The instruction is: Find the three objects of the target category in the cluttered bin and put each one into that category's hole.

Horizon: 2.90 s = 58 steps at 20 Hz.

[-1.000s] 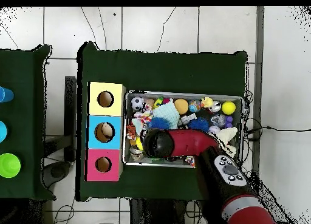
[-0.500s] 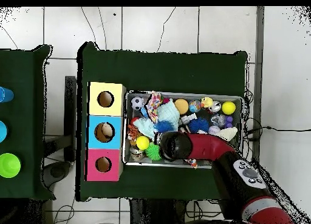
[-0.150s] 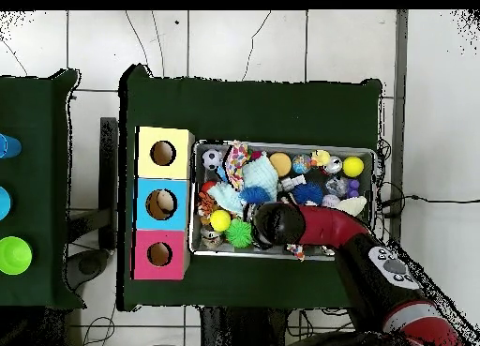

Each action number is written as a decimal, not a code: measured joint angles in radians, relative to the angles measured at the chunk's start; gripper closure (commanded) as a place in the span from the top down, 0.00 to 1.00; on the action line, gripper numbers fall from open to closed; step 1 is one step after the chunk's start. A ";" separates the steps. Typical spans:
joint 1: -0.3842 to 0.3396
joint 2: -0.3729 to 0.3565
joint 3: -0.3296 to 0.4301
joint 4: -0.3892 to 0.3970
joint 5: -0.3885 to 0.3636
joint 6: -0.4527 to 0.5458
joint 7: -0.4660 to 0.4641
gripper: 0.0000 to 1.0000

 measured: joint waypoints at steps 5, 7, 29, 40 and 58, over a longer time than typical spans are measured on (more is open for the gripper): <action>0.019 -0.004 0.000 -0.001 -0.012 0.000 0.000 1.00; 0.037 -0.009 0.000 0.000 -0.016 0.000 0.000 1.00; 0.187 -0.521 0.008 0.093 0.262 0.518 0.000 1.00; 0.344 -0.557 -0.001 0.092 0.316 0.462 0.000 1.00; 0.450 -0.484 -0.050 0.111 0.333 0.344 0.000 1.00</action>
